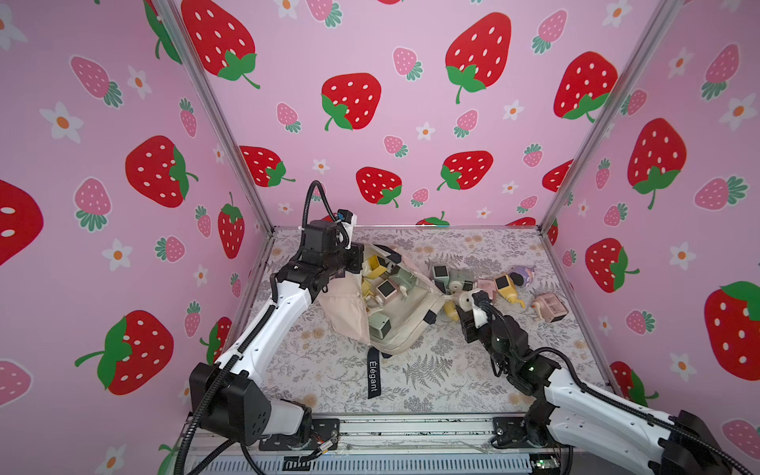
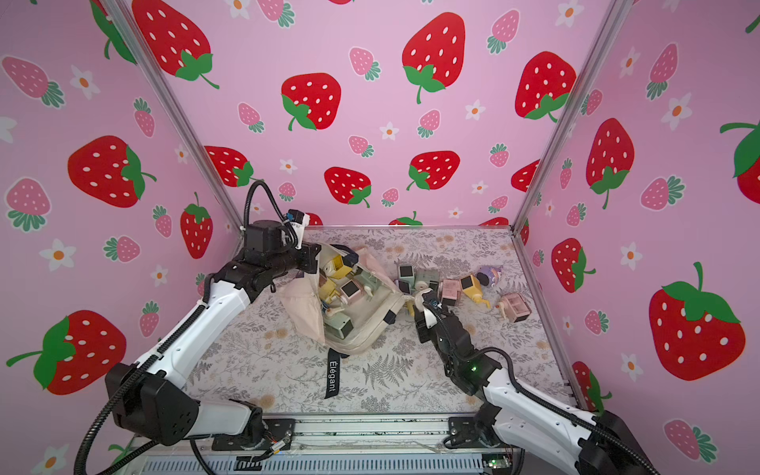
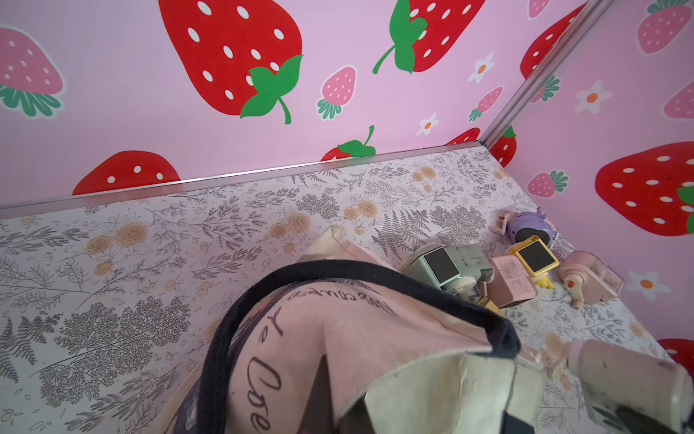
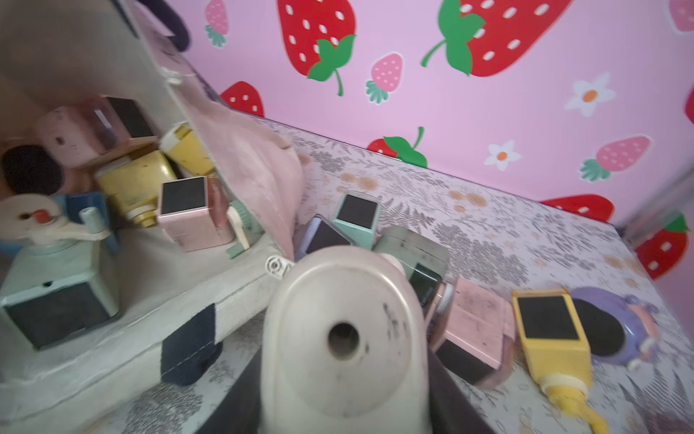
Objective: Take out the pencil sharpeners from the tote bags
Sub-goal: Place the pencil sharpener at the center of the board.
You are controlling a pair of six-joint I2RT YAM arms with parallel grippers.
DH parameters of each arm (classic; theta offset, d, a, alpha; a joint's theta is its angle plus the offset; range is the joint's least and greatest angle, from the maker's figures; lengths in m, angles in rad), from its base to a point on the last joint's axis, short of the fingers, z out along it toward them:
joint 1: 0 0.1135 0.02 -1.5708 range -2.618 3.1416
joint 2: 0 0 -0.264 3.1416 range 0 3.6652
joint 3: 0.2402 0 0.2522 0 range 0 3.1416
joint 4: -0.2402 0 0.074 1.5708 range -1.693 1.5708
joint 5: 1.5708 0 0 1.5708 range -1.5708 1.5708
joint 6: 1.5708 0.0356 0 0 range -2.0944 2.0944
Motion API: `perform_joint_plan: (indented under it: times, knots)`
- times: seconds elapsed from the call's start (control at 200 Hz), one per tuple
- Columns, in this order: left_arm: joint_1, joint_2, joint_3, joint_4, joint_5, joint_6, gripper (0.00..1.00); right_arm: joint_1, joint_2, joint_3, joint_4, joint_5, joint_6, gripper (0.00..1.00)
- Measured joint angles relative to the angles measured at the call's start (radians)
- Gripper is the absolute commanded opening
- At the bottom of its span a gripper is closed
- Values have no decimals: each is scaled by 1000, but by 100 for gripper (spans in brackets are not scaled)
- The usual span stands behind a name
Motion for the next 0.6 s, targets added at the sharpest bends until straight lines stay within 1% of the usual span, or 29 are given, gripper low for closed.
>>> perform_joint_plan:
  times: [0.15, 0.22, 0.4, 0.6]
  knots:
    - [-2, 0, 0, 2, 2, 0, 0, -166, 6, -36, -26, 27, 67, 46]
    - [3, 0, 0, 1, -3, 0, 0, -209, 11, -60, -39, 29, 86, 46]
    - [4, 0, 0, 1, -10, 0, 0, -231, 43, -76, -40, -43, 106, 47]
    - [4, 0, 0, 1, -11, 0, 0, -241, 111, -64, -60, -26, 132, 47]
